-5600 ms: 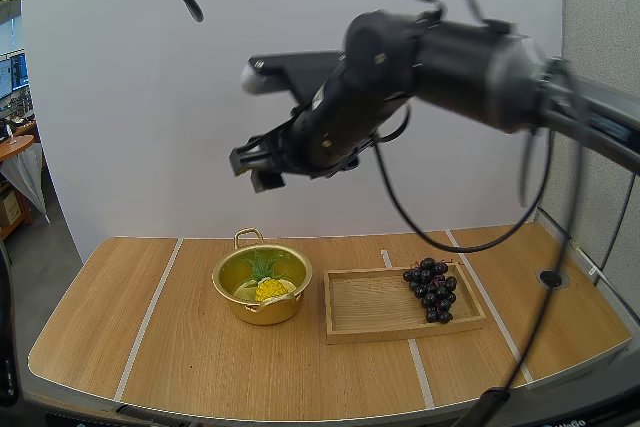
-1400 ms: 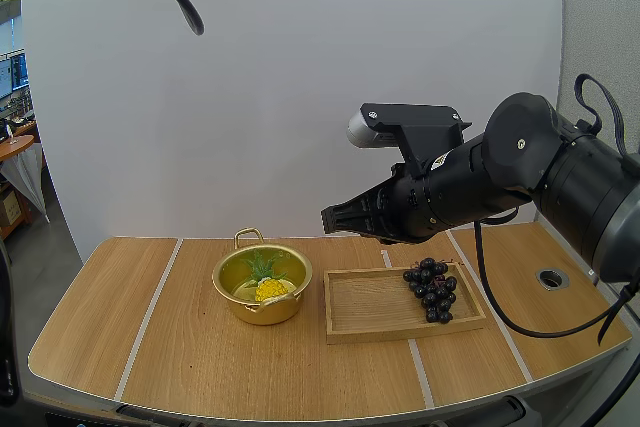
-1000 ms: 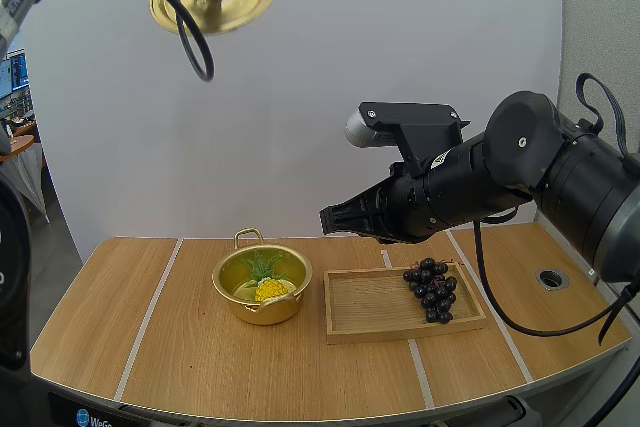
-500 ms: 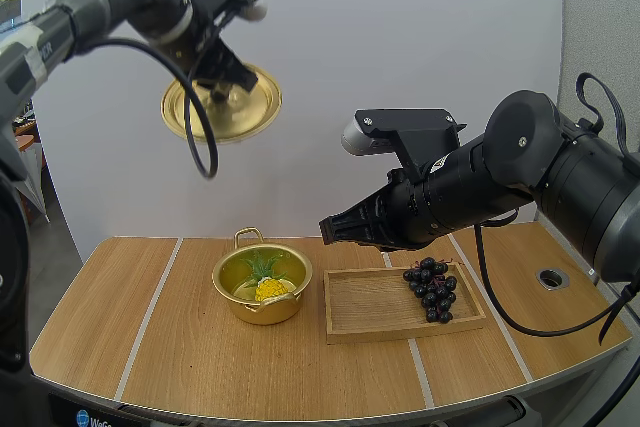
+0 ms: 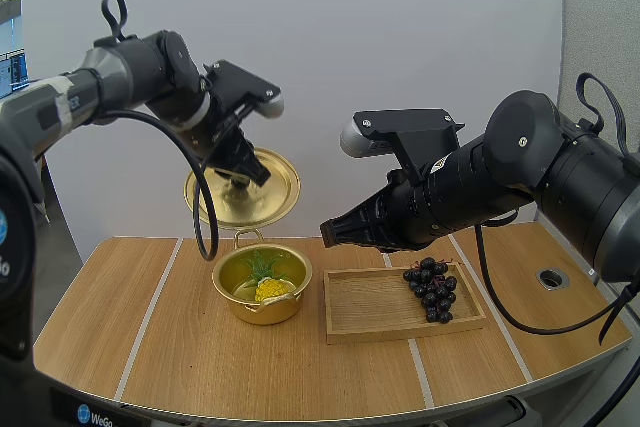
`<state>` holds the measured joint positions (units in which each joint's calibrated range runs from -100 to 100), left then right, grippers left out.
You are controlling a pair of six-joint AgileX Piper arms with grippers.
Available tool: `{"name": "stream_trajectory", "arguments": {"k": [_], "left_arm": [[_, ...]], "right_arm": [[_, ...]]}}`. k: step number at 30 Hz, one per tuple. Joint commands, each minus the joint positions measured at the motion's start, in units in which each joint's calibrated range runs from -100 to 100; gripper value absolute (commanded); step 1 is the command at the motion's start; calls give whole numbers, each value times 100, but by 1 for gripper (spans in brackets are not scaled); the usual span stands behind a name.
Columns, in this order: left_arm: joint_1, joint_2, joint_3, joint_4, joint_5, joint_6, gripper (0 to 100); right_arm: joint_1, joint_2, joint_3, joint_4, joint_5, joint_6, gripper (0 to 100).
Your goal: Open the pot, put the pineapple inside, and close it
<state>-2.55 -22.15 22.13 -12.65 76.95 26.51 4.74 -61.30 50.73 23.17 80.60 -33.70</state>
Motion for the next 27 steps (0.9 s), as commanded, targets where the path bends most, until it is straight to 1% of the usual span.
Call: {"name": "stream_trajectory", "arguments": {"k": [1,6,11,17,22,27], "left_arm": [[-13,481,269,-237,246,493,0],[-13,832,408,-337,249,622,0],[-13,1219,568,-579,249,873,0],[-13,1631,566,-688,234,999,0],[-13,1836,598,-710,-116,1019,0],[-13,2033,637,-902,-158,1164,0]], "right_arm": [[-26,-19,-48,51,4,-167,0],[-26,-19,-48,51,4,-173,0],[-26,-19,-48,51,4,-199,0],[-26,-19,-48,51,4,-244,0],[-26,-19,-48,51,4,-244,0],[-26,-19,-48,51,4,-244,0]]}}
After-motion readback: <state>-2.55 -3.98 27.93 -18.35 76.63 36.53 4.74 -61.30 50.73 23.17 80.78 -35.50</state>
